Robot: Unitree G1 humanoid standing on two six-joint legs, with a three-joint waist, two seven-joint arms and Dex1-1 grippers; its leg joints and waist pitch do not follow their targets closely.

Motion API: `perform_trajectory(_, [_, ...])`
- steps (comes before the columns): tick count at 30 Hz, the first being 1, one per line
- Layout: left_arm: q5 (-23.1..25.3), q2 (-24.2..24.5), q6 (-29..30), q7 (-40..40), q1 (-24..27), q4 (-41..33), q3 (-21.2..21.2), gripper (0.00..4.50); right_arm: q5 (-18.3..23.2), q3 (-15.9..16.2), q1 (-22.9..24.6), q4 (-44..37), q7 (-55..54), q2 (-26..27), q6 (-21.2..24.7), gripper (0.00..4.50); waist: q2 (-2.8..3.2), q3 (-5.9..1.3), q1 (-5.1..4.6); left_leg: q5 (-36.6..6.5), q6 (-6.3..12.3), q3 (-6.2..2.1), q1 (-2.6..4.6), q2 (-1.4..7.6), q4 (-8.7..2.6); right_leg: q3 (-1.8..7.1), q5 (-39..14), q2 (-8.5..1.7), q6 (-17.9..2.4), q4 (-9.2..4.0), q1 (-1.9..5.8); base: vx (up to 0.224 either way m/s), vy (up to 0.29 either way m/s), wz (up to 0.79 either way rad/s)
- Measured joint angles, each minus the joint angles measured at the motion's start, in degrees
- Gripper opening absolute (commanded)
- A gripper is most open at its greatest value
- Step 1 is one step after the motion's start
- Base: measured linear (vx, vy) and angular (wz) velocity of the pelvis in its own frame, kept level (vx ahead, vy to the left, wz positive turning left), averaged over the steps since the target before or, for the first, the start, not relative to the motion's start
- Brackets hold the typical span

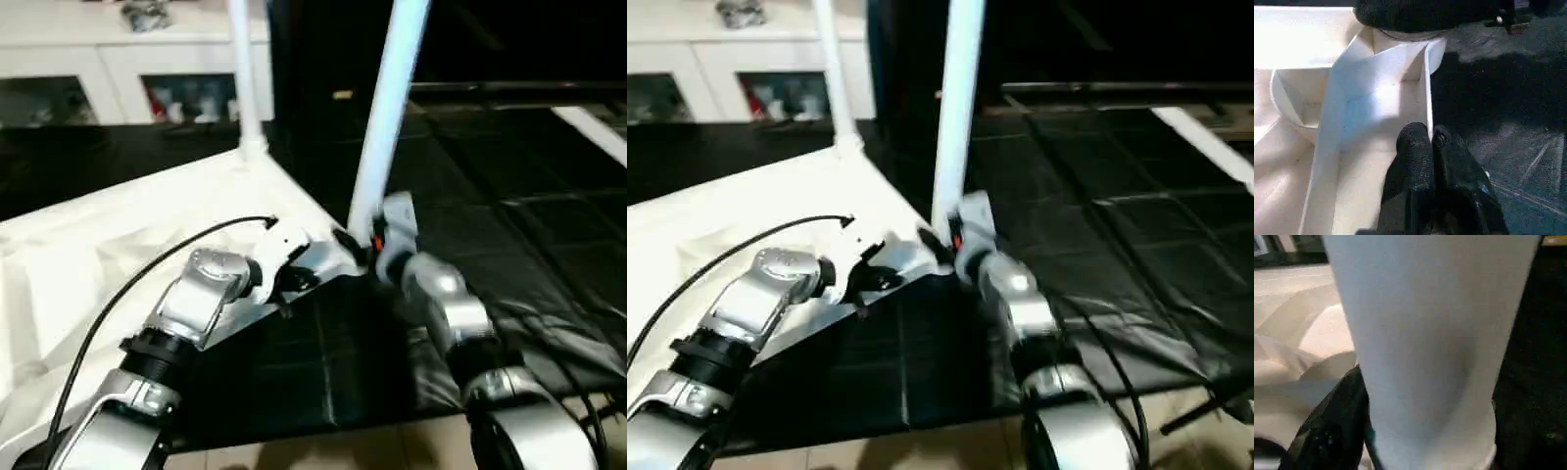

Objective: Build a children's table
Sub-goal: Rotate leg to tighten

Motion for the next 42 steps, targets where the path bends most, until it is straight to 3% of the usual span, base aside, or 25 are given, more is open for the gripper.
perform_trajectory(4, [-0.13,1.07,-3.37,-1.92,-0.60,2.15,-0.13,0.00,0.68,-0.07,3.37,-3.46,2.63,-0.97,-0.59,3.91,0.18,0.12,0.23,-0.02,0.05,0.16,0.02,0.00,-0.01,0.14,0.00,0.00,0.00,-0.04,-0.03,0.000,0.000,0.00])
perform_trajectory(6, [-0.27,1.61,-6.06,-3.69,-1.03,3.65,-0.51,0.00,1.39,-0.12,6.44,-7.23,5.22,-2.60,-0.70,4.14,0.20,0.13,0.92,-0.03,0.09,0.23,0.02,0.01,-0.06,0.18,0.00,0.00,0.01,-0.15,-0.03,0.000,0.000,0.00])
perform_trajectory(10, [-0.69,2.95,-10.12,-6.68,-1.35,5.87,-0.55,0.00,3.35,-0.37,10.61,-11.98,9.54,-5.44,0.93,4.41,0.25,0.15,1.40,-0.09,0.23,0.36,0.01,0.01,-0.14,0.26,0.06,0.00,0.10,-0.33,-0.03,0.000,0.000,0.00])
perform_trajectory(17, [-0.70,5.46,-16.53,-12.91,-2.51,9.92,-1.55,0.00,6.86,-1.37,15.55,-20.20,18.90,-12.37,2.93,4.41,0.25,0.15,1.63,-0.19,0.44,0.72,0.10,-0.01,-0.10,0.63,0.15,-0.01,0.24,-0.40,-0.04,0.000,0.000,0.00])
perform_trajectory(22, [-0.71,6.76,-21.48,-18.58,-3.33,12.66,-2.71,0.00,7.87,-0.65,16.10,-24.52,26.11,-16.56,5.32,4.41,0.25,0.15,1.91,-0.20,0.53,0.98,0.17,0.00,0.00,0.87,0.24,-0.03,0.37,-0.38,-0.02,0.000,0.000,0.00])
perform_trajectory(28, [-0.80,7.94,-24.13,-24.74,-3.58,12.75,-4.18,0.00,7.58,4.58,16.02,-27.96,34.16,-20.46,8.11,4.41,0.24,0.14,2.51,-0.29,0.74,1.10,0.15,0.00,0.13,0.93,0.25,-0.06,0.37,-0.39,-0.02,0.000,0.000,0.00])
perform_trajectory(32, [-0.75,8.19,-26.80,-27.16,-4.40,14.25,-5.20,0.00,6.84,7.69,15.43,-29.05,38.74,-21.22,9.03,4.41,0.20,0.14,3.06,-0.15,1.01,1.13,0.13,0.00,0.17,0.93,0.25,-0.09,0.38,-0.38,-0.02,0.000,0.000,0.00])
perform_trajectory(36, [-0.60,8.38,-28.29,-28.54,-4.46,14.53,-5.68,0.00,6.24,8.28,13.31,-28.17,39.82,-20.89,9.07,4.41,0.19,0.13,3.18,-0.17,0.99,1.22,0.13,-0.03,0.21,0.93,0.26,-0.20,0.38,-0.33,-0.02,0.000,0.000,0.00])
perform_trajectory(38, [-0.61,8.32,-28.37,-29.04,-4.46,14.48,-5.83,0.00,6.22,8.29,12.25,-27.53,40.21,-20.49,9.07,4.05,0.17,0.12,3.32,-0.17,0.99,1.28,0.12,-0.04,0.21,0.93,0.26,-0.24,0.38,-0.32,-0.02,0.000,0.000,0.00])
perform_trajectory(42, [-0.62,8.32,-28.72,-29.56,-4.46,14.30,-6.10,0.00,6.57,8.55,12.10,-26.73,41.54,-20.35,9.32,3.76,0.10,0.11,3.56,-0.11,1.21,1.30,0.10,-0.06,0.22,0.93,0.25,-0.27,0.39,-0.33,-0.02,0.000,0.000,0.00])
